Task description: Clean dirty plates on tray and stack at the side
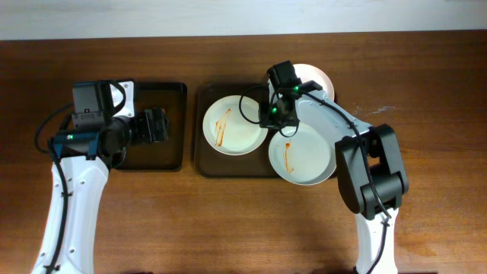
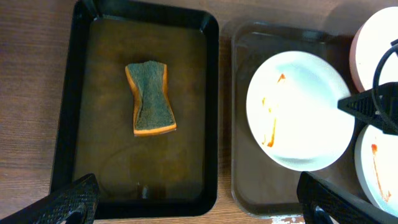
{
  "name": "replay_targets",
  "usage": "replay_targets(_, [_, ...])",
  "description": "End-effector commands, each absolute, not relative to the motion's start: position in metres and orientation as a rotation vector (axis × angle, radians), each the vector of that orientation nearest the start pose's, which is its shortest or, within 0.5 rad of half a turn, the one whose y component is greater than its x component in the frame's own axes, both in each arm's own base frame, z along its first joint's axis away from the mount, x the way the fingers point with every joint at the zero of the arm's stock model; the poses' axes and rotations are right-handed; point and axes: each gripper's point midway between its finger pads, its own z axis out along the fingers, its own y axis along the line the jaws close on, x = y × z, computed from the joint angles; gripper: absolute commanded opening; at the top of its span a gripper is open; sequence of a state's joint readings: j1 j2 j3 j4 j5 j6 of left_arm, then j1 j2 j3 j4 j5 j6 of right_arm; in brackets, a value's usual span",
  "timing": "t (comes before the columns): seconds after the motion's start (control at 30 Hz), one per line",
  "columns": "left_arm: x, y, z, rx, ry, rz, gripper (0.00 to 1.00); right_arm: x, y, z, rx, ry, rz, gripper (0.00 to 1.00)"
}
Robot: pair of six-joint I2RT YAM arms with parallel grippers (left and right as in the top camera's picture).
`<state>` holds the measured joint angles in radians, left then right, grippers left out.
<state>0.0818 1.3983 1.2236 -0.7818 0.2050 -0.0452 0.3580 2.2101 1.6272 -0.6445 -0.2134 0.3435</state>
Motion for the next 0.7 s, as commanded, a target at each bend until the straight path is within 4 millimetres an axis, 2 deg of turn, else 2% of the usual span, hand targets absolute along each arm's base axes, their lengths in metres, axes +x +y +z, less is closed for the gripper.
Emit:
replay_targets(0.0, [0.373, -0.002, 0.189, -0.069, 2.527, -0.233, 1.00, 0.458, 0.215, 0.015, -0.069, 2.841, 0.465, 0.04])
replay_targets(0.13, [0.378, -0.002, 0.187, -0.067, 2.520, -0.234, 1.00, 0.455, 0.216, 0.015, -0.073, 2.850, 0.481, 0.04])
replay_targets(0.23, [0.386, 0.001, 0.178, -0.072, 2.530, -0.222, 1.00, 0.453, 0.215, 0.015, -0.083, 2.858, 0.477, 0.04])
replay_targets(0.27, [0.390, 0.001, 0.170, -0.074, 2.542, -0.223, 1.00, 0.453, 0.216, 0.015, -0.083, 2.857, 0.479, 0.04])
replay_targets(0.33, [0.401, 0.003, 0.143, -0.041, 2.590, -0.216, 0.92, 0.453, 0.216, 0.015, -0.083, 2.859, 0.482, 0.04])
replay_targets(0.43, [0.419, 0.023, 0.111, -0.092, 2.622, -0.080, 0.89, 0.453, 0.216, 0.014, -0.083, 2.859, 0.482, 0.04])
replay_targets(0.57, [0.448, 0.031, 0.095, -0.106, 2.559, -0.035, 0.88, 0.453, 0.216, 0.014, -0.083, 2.858, 0.481, 0.04])
replay_targets(0.67, [0.458, 0.031, 0.074, -0.107, 2.568, -0.037, 0.86, 0.453, 0.216, 0.014, -0.083, 2.858, 0.481, 0.04])
